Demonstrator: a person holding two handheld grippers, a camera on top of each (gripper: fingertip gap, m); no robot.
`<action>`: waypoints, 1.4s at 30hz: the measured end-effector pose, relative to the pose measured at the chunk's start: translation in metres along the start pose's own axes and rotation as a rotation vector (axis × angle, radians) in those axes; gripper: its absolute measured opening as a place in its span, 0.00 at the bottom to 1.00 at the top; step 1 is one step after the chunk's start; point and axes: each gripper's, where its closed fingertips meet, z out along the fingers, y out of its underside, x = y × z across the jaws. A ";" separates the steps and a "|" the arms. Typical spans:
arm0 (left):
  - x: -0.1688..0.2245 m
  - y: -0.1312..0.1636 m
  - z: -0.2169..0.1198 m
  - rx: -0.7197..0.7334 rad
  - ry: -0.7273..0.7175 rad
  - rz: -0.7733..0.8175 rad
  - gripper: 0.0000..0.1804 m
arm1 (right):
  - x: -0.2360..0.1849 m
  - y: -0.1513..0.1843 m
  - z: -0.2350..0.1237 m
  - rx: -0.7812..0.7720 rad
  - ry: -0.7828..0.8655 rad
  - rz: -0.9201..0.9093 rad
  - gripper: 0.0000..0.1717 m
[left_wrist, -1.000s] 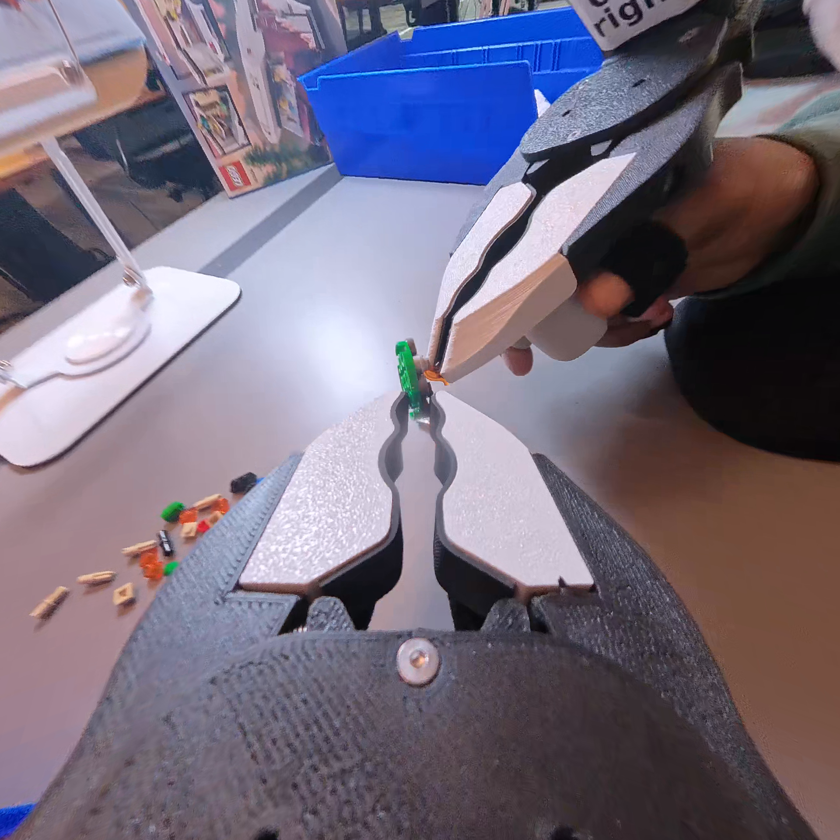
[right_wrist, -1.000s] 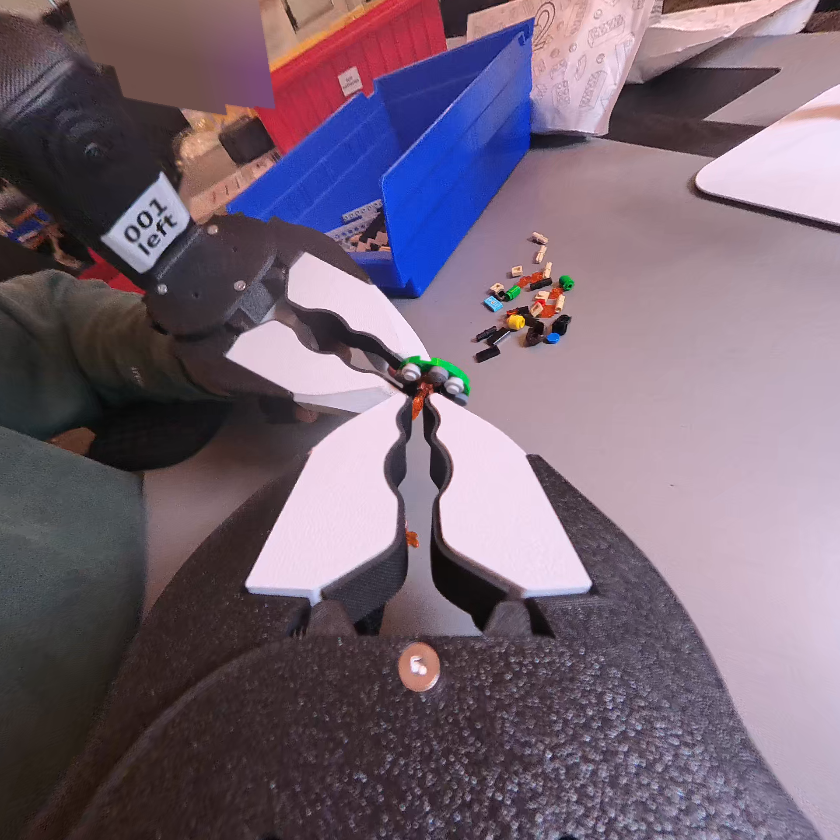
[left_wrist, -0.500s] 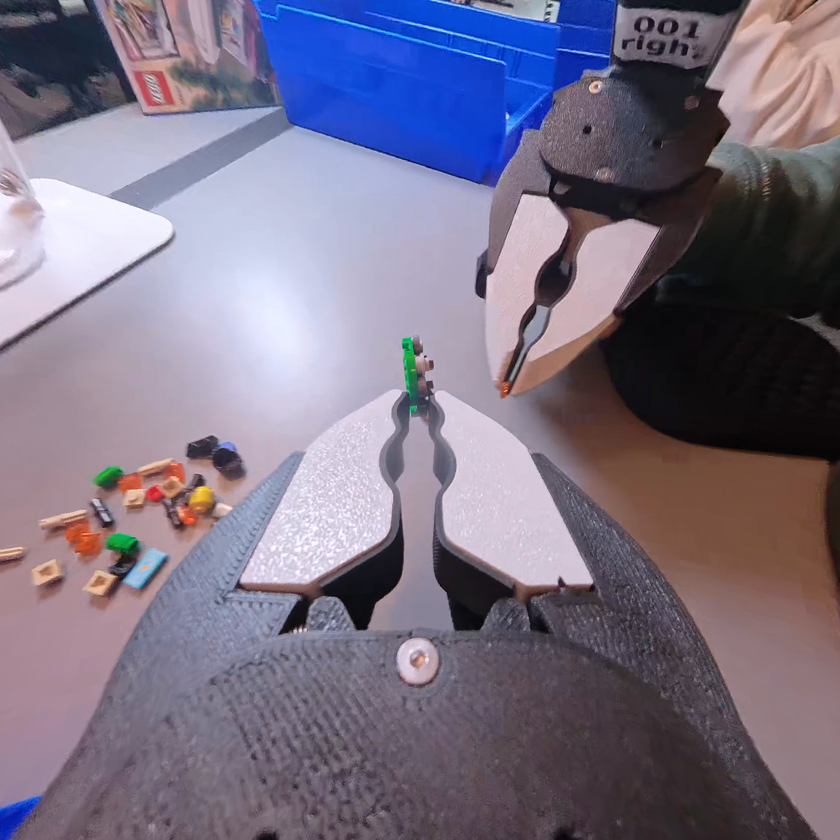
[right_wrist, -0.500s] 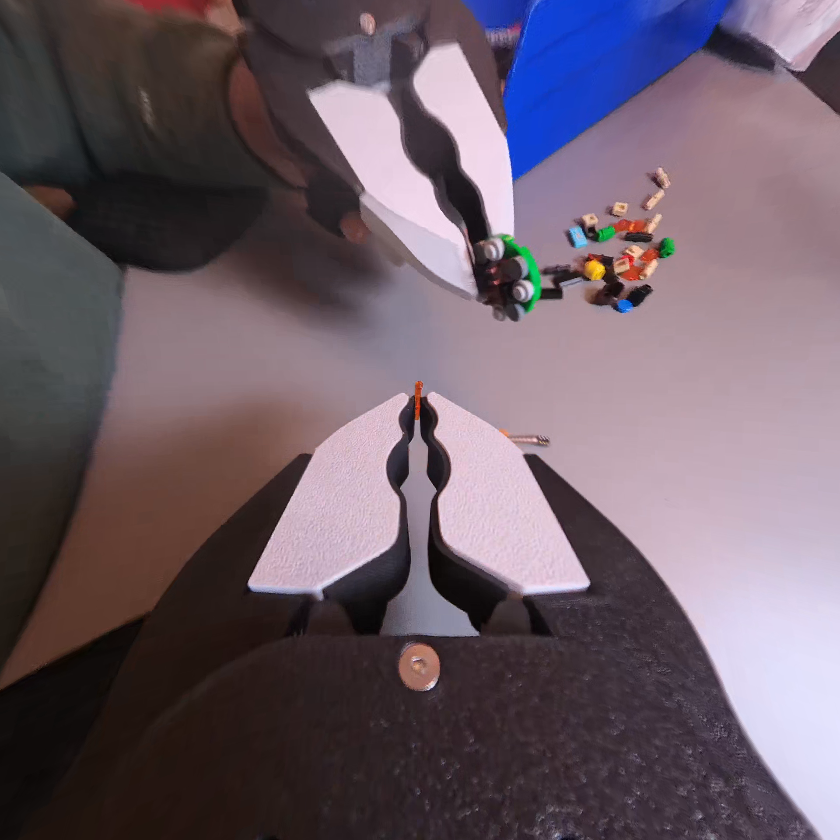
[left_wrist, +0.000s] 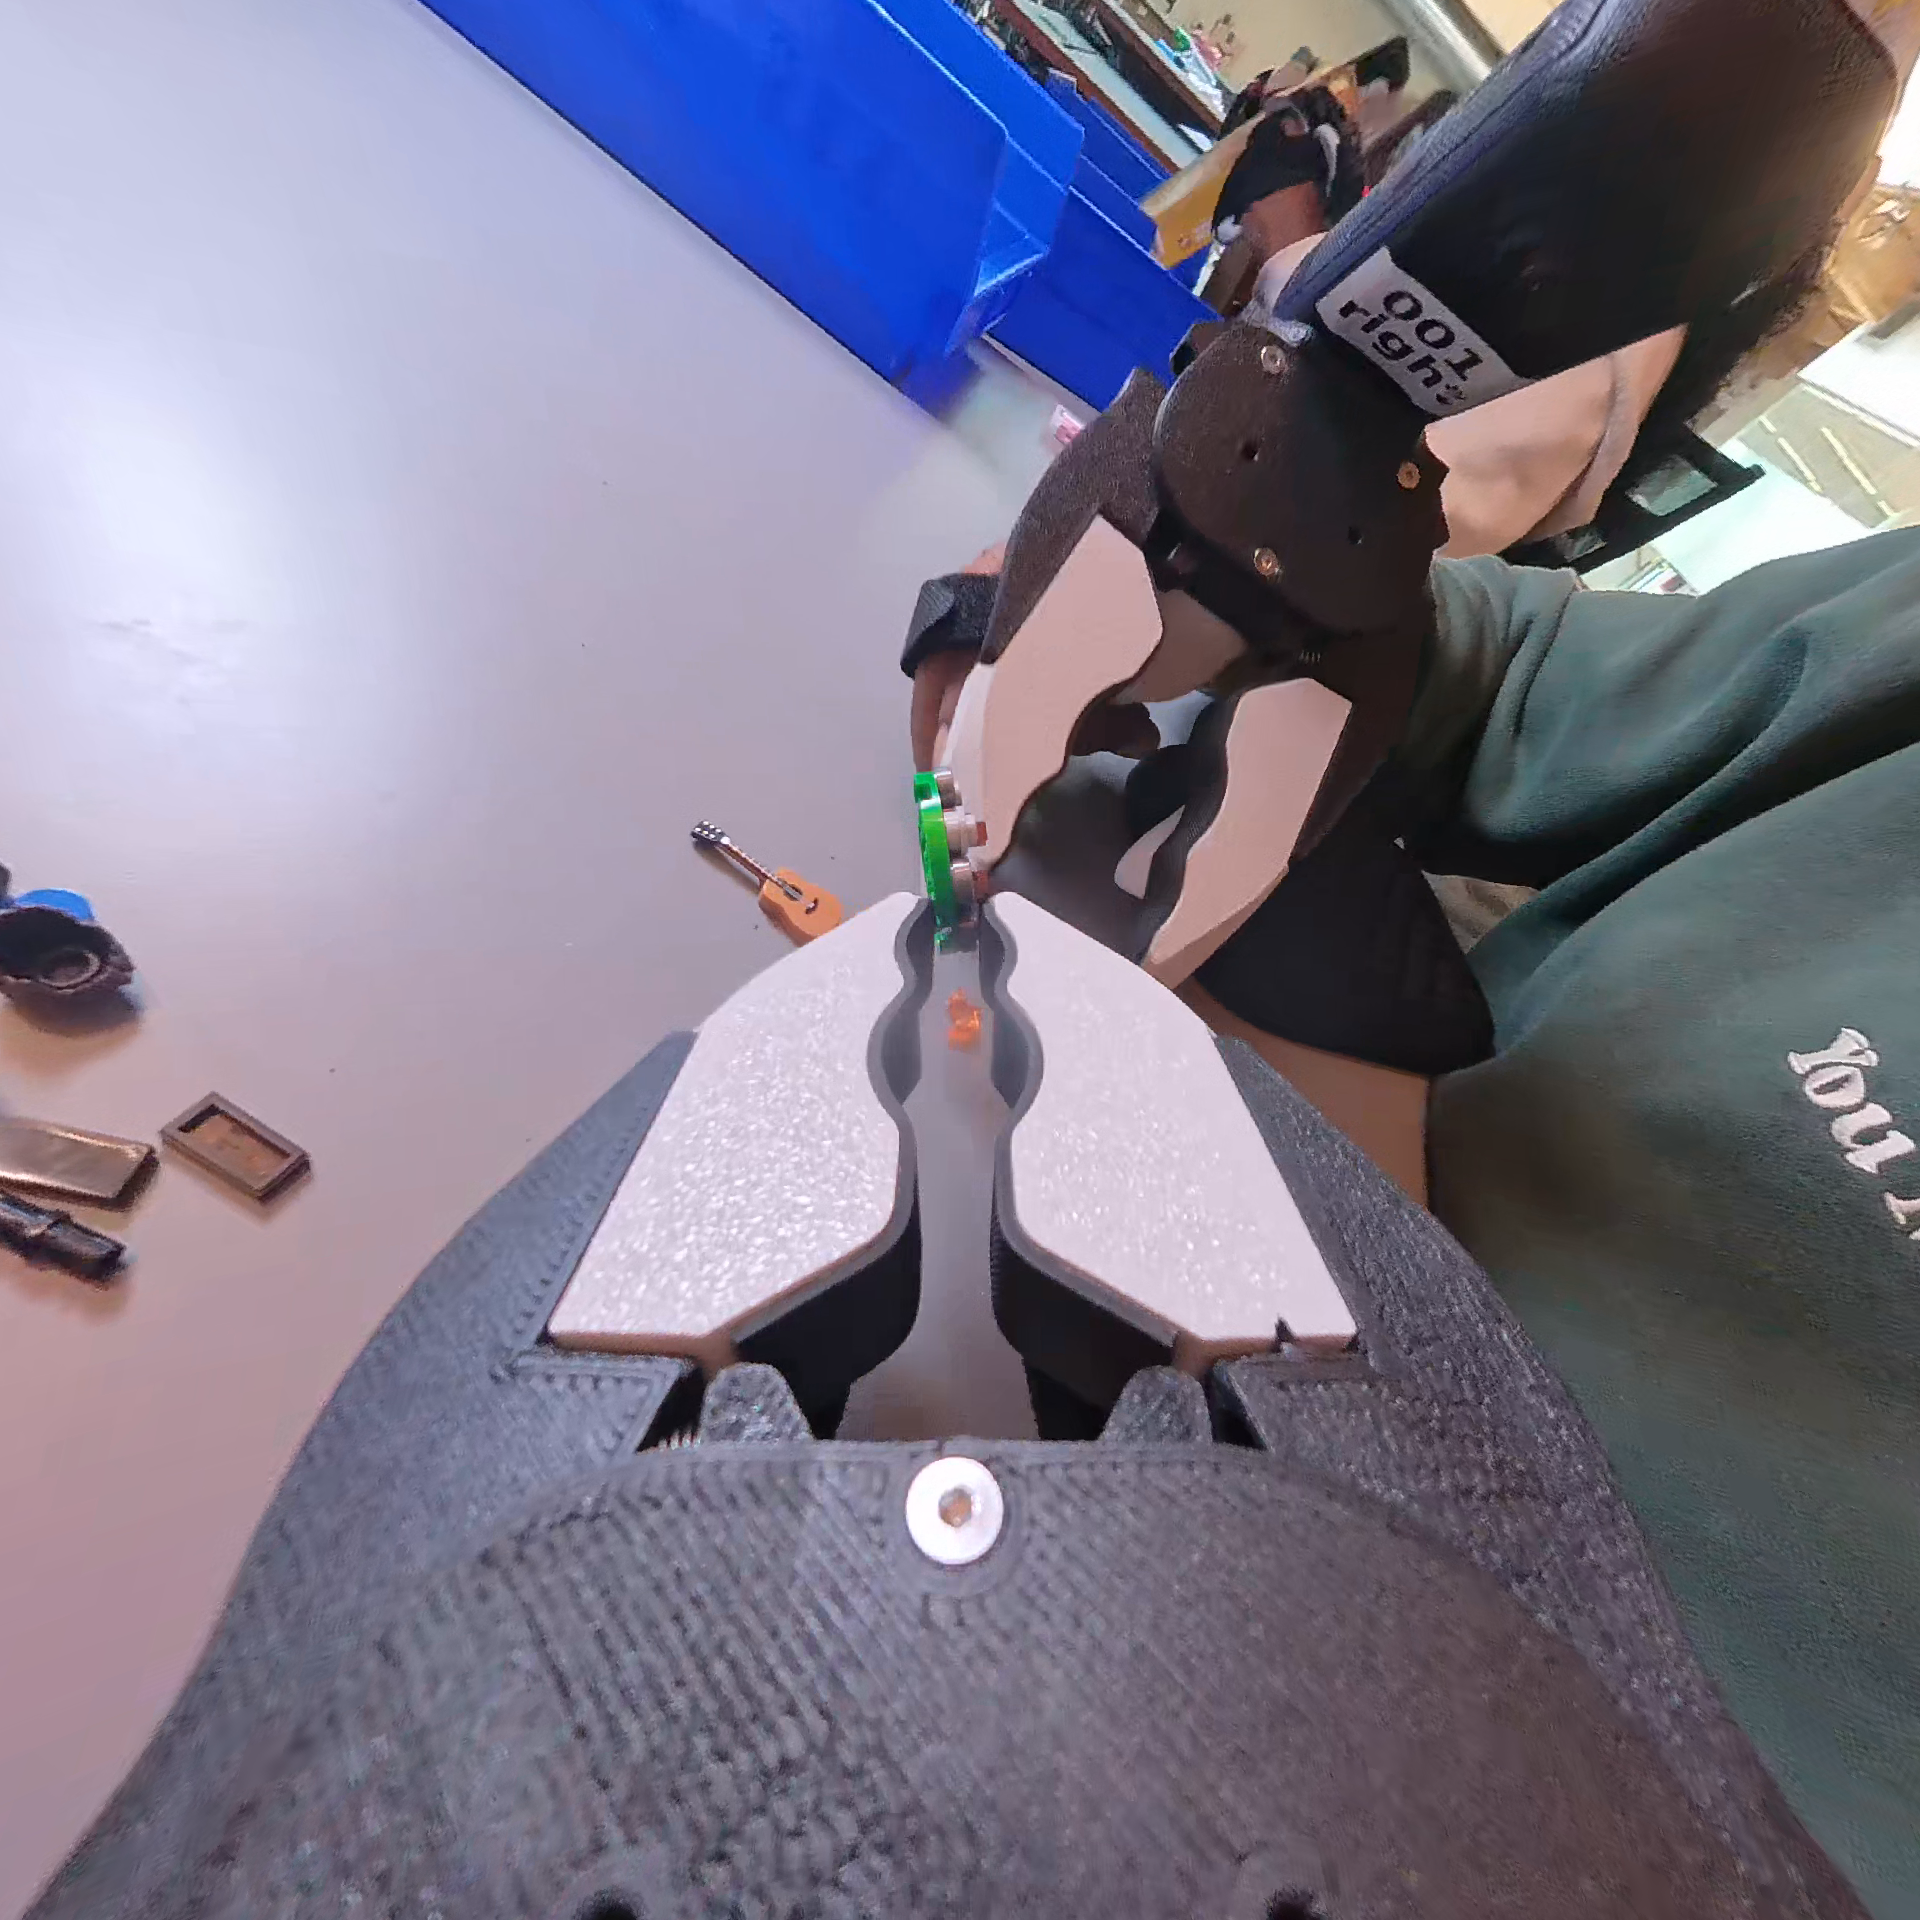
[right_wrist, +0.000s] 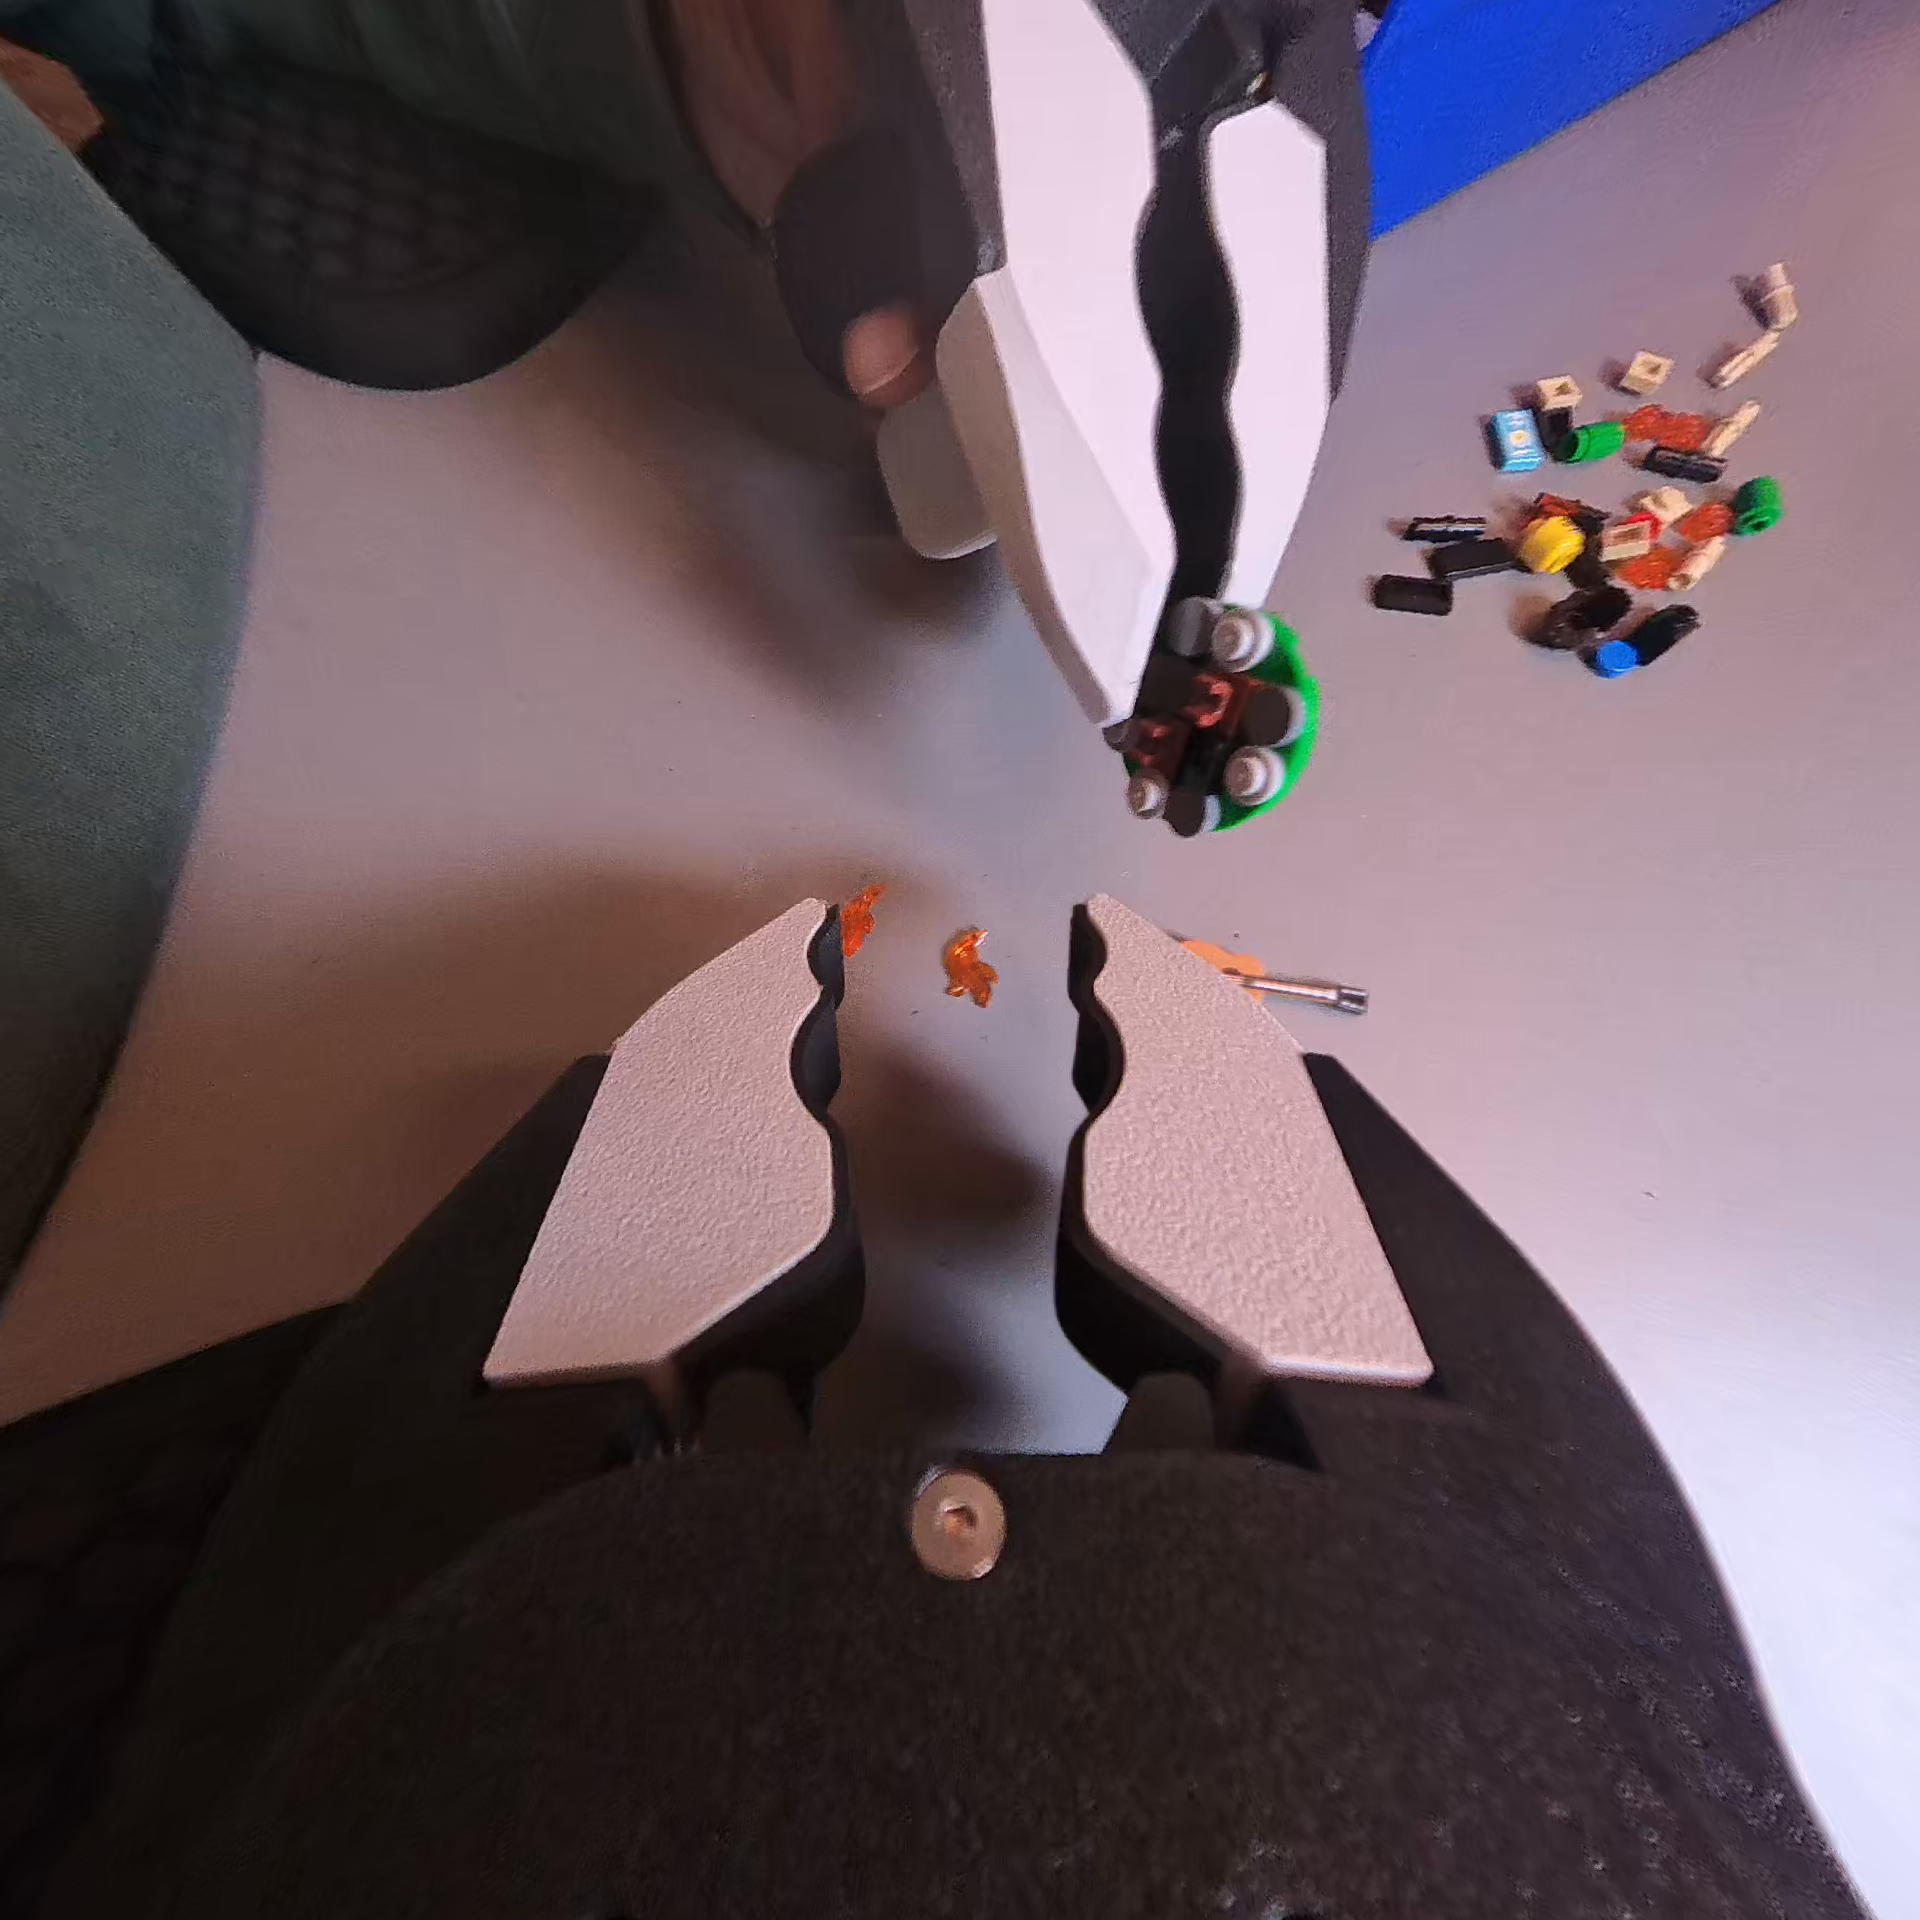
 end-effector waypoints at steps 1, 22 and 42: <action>0.001 0.001 0.000 -0.002 0.009 -0.008 0.05 | 0.003 -0.002 -0.002 0.017 0.016 0.002 0.25; 0.005 -0.001 0.002 0.023 0.045 -0.039 0.05 | 0.037 -0.028 -0.023 0.199 0.233 0.033 0.03; -0.013 -0.004 0.002 0.027 -0.163 0.053 0.04 | 0.036 -0.031 -0.022 0.251 0.274 0.011 0.00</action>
